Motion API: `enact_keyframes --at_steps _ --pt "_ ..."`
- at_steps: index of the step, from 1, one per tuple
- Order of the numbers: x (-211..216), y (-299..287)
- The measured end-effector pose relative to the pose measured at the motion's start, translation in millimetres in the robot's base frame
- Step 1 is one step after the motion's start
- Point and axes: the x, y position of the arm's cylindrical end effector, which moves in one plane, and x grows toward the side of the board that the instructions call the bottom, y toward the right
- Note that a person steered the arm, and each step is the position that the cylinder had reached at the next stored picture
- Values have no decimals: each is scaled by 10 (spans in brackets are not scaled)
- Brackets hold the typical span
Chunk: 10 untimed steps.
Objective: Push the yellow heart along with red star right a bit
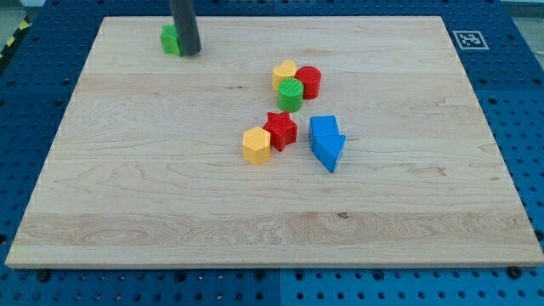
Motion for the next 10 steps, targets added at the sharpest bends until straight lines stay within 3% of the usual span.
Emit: enact_keyframes --at_steps 3,4,6,7,10 --pt "-482 -449" --pt "-395 -398" --pt "487 2" --pt "728 101" --pt "728 219"
